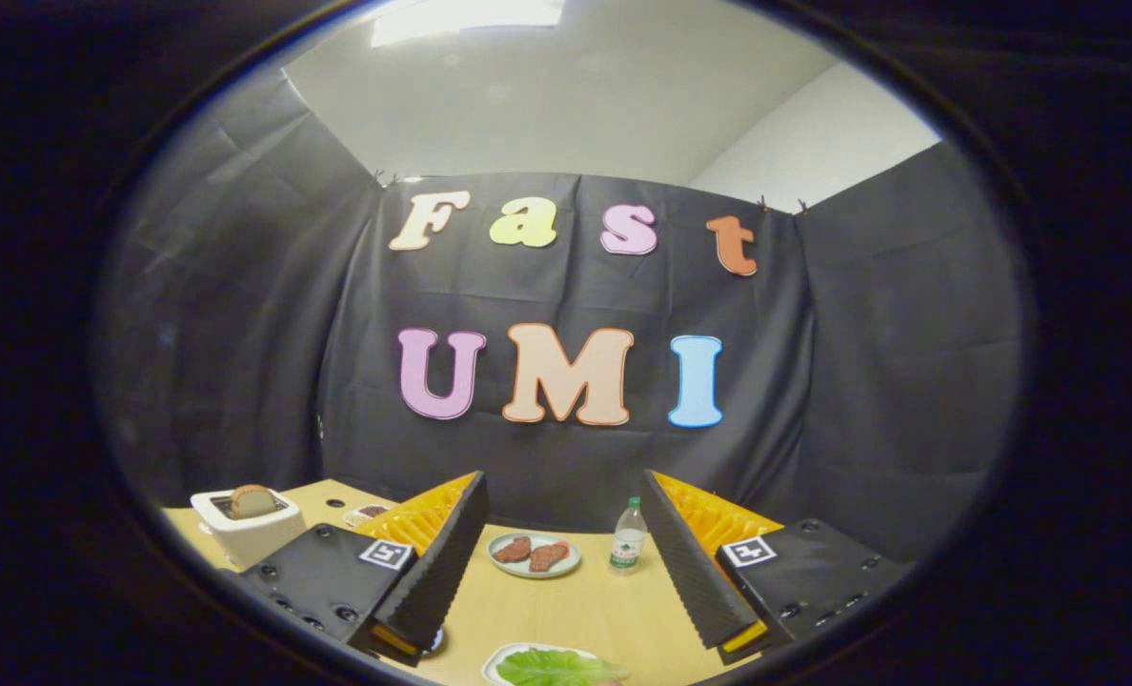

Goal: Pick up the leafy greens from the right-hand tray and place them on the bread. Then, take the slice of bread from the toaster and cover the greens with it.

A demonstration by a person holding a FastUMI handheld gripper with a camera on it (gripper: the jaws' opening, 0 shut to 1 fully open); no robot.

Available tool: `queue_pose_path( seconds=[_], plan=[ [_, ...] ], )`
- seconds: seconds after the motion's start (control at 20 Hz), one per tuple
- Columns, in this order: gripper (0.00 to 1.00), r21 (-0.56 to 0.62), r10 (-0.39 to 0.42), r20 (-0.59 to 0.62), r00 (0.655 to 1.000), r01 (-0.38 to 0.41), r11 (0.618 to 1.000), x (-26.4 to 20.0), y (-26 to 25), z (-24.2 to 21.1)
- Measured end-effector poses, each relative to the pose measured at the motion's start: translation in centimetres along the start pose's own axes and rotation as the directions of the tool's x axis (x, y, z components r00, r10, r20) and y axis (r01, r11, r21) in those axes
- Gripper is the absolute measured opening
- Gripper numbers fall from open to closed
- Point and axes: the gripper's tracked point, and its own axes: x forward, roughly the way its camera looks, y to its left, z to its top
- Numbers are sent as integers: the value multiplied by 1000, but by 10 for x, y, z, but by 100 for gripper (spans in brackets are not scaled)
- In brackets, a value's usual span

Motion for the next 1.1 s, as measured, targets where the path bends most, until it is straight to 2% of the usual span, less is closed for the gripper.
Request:
queue_pose_path(
  seconds=[0.2, 0.35, 0.55, 0.9, 1.1],
  plan=[
    [100, -34, 94, -79, 992, -97, 995, 4, 6, -29],
    [100, -33, 176, -170, 970, -184, 982, 4, 10, -55],
    [100, -30, 234, -231, 944, -247, 969, 7, 4, -73],
    [100, -1, 340, -364, 867, -365, 931, 9, 3, -120],
    [100, -1, 413, -437, 799, -460, 888, 11, 8, -146]
  ],
)
